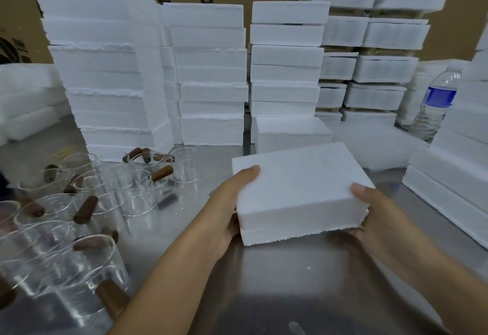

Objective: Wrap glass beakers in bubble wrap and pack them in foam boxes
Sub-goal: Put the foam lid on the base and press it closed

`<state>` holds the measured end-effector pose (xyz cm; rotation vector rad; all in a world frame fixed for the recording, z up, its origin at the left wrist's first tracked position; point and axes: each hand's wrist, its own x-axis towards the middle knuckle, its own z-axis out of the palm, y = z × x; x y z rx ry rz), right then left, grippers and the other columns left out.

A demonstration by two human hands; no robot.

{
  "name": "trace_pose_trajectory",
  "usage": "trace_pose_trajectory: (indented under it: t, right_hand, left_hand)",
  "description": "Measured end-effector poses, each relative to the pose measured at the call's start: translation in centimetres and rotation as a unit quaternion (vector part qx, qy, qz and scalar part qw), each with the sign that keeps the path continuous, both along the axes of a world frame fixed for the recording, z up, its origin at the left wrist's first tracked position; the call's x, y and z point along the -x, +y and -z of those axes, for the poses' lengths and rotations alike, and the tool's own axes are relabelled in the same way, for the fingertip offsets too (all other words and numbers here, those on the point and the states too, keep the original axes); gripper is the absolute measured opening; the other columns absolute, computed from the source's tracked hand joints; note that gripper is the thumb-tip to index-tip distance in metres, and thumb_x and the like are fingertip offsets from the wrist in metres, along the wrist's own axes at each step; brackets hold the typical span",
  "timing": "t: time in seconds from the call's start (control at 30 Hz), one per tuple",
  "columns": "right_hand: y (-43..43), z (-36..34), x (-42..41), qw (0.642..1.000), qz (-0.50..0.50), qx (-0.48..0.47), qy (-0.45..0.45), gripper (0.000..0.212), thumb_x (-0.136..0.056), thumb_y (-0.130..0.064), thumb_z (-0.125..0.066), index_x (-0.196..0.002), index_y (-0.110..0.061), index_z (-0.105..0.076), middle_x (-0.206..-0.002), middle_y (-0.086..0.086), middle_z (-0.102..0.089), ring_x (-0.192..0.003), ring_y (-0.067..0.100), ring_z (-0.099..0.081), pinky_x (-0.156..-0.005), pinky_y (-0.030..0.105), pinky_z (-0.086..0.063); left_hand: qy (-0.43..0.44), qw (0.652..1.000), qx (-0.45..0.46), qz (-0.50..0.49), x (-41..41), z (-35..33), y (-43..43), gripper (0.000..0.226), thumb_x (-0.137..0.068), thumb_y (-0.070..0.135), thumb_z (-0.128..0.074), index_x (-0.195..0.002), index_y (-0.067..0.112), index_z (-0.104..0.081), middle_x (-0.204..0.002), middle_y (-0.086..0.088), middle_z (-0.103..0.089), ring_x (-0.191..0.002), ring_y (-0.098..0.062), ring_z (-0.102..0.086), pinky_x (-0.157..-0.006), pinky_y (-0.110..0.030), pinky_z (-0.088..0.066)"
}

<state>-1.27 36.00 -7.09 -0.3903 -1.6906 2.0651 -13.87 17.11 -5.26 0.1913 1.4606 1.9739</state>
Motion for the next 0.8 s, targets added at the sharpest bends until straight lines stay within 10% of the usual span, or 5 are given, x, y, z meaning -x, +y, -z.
trace_pose_trajectory:
  t: [0.37, 0.8]
  right_hand:
    - [-0.4, 0.2, 0.1, 0.995, 0.010, 0.093, -0.043, 0.058, -0.056, -0.045, -0.076, -0.110, -0.028, -0.063, -0.103, -0.003, -0.073, -0.092, 0.016, -0.071, -0.073, 0.036, -0.050]
    - [-1.8, -0.5, 0.0, 0.986, -0.015, 0.155, -0.063, 0.069, -0.054, -0.050, -0.071, -0.116, -0.025, -0.057, -0.106, 0.012, -0.071, -0.093, 0.030, -0.070, -0.071, 0.046, -0.055]
  left_hand:
    - [0.039, 0.999, 0.025, -0.010, -0.2, 0.2, 0.2, 0.045, -0.080, 0.042, -0.065, -0.118, 0.018, -0.059, -0.111, -0.004, -0.070, -0.101, -0.024, -0.067, -0.093, -0.043, -0.051]
    - [0.110, 0.993, 0.002, -0.043, -0.7, 0.4, 0.7, 0.035, -0.079, 0.041, -0.067, -0.106, 0.025, -0.053, -0.093, 0.003, -0.070, -0.077, -0.013, -0.067, -0.061, -0.026, -0.048]
